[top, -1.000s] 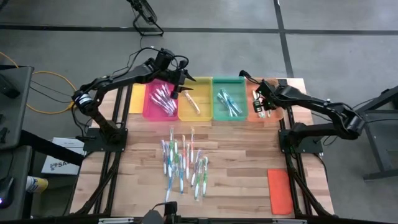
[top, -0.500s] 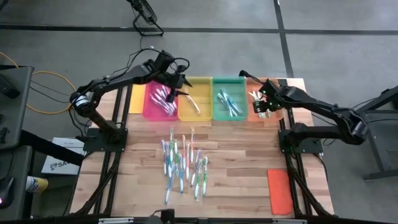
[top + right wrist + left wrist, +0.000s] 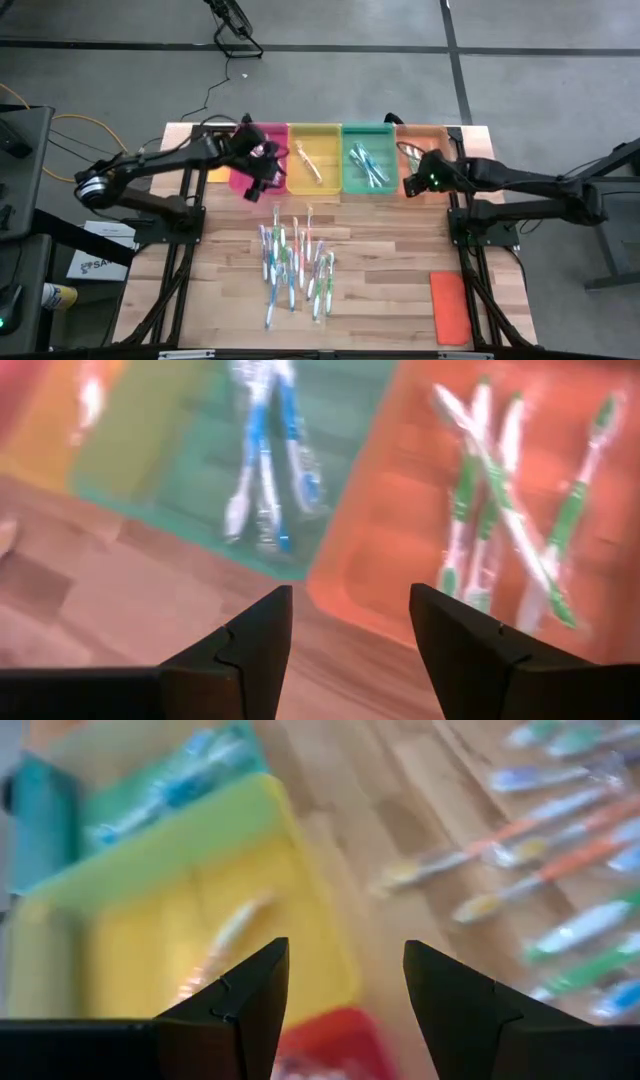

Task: Pick & Place Toothbrushes
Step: Put the green toothbrush into the orange bin

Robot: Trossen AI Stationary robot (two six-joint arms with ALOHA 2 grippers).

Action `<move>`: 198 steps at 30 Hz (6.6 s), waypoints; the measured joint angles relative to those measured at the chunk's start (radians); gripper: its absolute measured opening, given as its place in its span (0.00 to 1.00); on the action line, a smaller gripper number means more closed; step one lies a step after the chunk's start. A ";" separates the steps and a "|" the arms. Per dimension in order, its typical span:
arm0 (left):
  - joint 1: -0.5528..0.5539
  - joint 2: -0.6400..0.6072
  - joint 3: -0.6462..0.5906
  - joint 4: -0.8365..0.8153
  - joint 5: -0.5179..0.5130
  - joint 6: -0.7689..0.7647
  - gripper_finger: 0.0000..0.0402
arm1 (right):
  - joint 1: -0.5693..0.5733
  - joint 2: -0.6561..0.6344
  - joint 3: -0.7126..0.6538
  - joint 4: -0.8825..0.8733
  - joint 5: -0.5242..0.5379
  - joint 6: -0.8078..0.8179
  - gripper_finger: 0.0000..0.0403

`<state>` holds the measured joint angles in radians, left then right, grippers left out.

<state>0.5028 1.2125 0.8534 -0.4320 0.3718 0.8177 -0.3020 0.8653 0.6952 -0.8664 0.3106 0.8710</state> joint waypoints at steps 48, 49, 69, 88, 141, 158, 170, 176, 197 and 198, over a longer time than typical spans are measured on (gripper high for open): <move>-0.412 0.280 -0.140 0.082 -0.461 0.692 0.45 | 0.605 0.035 0.000 0.178 0.106 0.000 0.49; -0.412 0.292 -0.132 0.081 -0.463 0.703 0.46 | 0.605 0.035 0.000 0.178 0.106 0.000 0.49; -0.412 0.351 -0.053 -0.103 -0.462 0.597 0.03 | 0.605 0.035 0.000 0.175 0.120 -0.011 0.49; -0.412 0.196 0.184 -0.380 -0.443 0.411 0.00 | 0.605 0.039 -0.010 0.175 0.188 -0.083 0.49; -0.187 0.528 0.243 0.869 0.150 -0.284 0.00 | 0.532 0.387 -0.368 1.939 0.348 -1.111 0.49; -0.189 0.542 0.243 0.911 0.172 -0.292 0.00 | 0.383 0.386 -0.258 1.891 0.014 -1.080 0.49; -0.189 0.542 0.243 0.907 0.173 -0.292 0.00 | 0.384 0.386 -0.253 1.896 0.005 -1.053 0.18; -0.190 0.543 0.242 0.894 0.167 -0.292 0.00 | 0.383 0.386 -0.251 1.897 0.014 -1.055 0.05; -0.118 0.308 0.244 0.487 0.005 -0.036 0.30 | 0.326 0.196 -0.019 1.035 0.392 -0.827 0.05; -0.121 0.296 0.244 0.468 -0.009 -0.020 0.30 | 0.307 0.192 0.022 0.930 0.393 -0.777 0.05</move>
<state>0.3821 1.5089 1.0973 0.0364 0.3627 0.7973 0.0047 1.0576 0.7170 0.0632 0.7038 0.0939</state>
